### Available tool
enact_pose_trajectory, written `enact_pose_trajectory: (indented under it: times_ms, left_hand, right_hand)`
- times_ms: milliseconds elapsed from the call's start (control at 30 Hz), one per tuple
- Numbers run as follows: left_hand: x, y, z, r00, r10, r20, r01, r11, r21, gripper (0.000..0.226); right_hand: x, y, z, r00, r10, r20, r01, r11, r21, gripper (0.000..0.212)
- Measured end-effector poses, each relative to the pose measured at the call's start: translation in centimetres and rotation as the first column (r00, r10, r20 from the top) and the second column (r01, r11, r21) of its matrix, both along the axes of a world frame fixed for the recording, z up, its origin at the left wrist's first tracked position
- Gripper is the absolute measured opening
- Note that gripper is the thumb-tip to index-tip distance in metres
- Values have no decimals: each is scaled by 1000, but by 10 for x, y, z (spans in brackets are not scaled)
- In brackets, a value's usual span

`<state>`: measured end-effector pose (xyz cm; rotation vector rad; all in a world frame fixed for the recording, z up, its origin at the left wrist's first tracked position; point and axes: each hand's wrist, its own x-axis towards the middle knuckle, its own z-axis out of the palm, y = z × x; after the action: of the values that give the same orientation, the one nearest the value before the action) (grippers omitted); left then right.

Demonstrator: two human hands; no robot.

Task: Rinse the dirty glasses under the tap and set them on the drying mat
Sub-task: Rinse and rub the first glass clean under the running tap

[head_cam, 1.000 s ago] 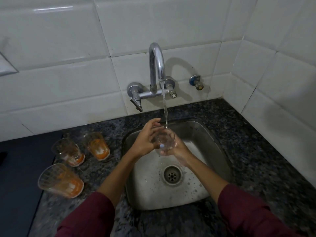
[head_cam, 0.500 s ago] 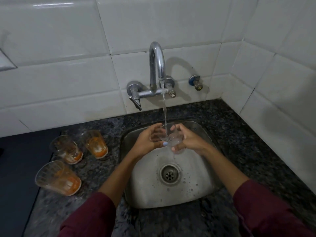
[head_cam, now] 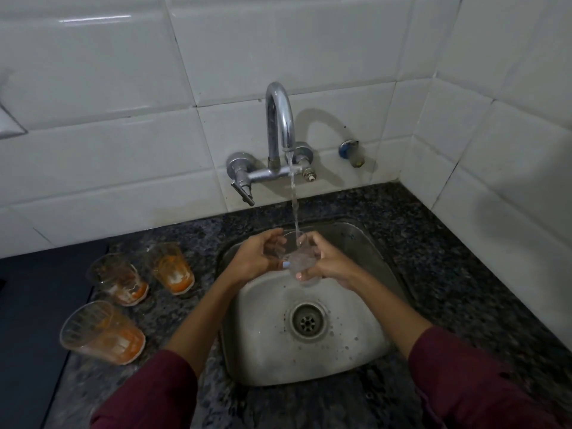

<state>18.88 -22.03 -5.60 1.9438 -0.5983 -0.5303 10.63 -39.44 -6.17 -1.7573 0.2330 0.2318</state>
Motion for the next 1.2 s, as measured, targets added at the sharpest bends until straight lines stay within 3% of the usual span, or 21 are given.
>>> enact_pose_trajectory:
  times_ms: [167,333,400,500,767,833,1033,1100,1200]
  left_hand:
    - [-2,-3,-7,999,-20,-34,20,1000,17,89]
    - [-20,-5,-23,996,-59,-72,65,994,89,112]
    - [-28,-6,-25,994,-71,-81,81,989,123,119]
    - [-37,-7,-28,990,-127,-63,135,980,149,108]
    - [-53,-5,-15,965,-215,148,177,956,235,95]
    - [-58,-1,-14,971,-198,136,166,962,217,85]
    - [-68,21,-21,993,-20,118,5,992,128,41]
    - [-71,32,-24,992,63,109,-74,993,97,41]
    - [-72,49,-27,981,153,117,-159,986,40,59]
  right_hand:
    - [-1,-16,26,999,22,-29,-30,950,-312,69]
    - [-21,-21,50,984,91,-153,-169,747,-643,73]
    - [-29,-18,55,980,74,-184,-184,683,-706,72]
    - [-35,-12,61,972,103,-213,-233,583,-778,69]
    - [-29,11,74,946,267,-183,-285,415,-864,61]
    - [-28,16,74,945,295,-138,-263,445,-856,63]
    - [-32,38,61,962,222,158,-72,766,-639,79]
    - [-34,51,52,951,167,259,2,836,-549,77]
    - [-27,71,41,937,182,298,-26,888,-460,72]
